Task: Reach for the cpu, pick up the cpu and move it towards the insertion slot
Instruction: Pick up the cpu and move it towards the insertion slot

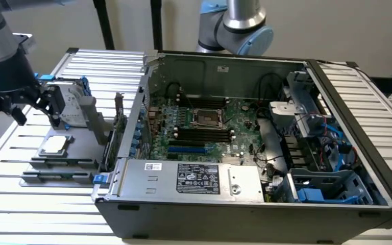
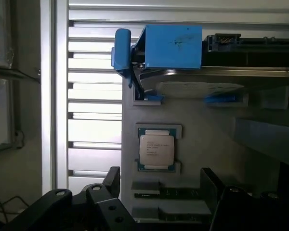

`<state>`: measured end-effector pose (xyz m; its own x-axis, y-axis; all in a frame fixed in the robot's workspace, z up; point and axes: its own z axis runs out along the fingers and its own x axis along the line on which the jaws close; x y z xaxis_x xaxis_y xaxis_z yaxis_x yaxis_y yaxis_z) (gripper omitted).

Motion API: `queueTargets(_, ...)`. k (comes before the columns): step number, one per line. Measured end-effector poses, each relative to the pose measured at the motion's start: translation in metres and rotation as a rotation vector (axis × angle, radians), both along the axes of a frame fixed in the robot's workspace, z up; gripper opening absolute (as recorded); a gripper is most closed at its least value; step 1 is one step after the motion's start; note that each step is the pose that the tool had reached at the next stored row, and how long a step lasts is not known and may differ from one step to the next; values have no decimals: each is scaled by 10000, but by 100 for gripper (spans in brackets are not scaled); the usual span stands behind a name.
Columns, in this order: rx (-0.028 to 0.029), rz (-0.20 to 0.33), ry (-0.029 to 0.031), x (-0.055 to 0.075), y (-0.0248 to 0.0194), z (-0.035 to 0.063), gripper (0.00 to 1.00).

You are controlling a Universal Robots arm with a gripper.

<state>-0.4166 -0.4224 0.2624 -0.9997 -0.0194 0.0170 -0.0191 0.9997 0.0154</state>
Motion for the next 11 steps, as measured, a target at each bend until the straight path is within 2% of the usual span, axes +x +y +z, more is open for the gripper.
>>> queueTargets(11, -1, 0, 1, 22, -12, -201, 76)
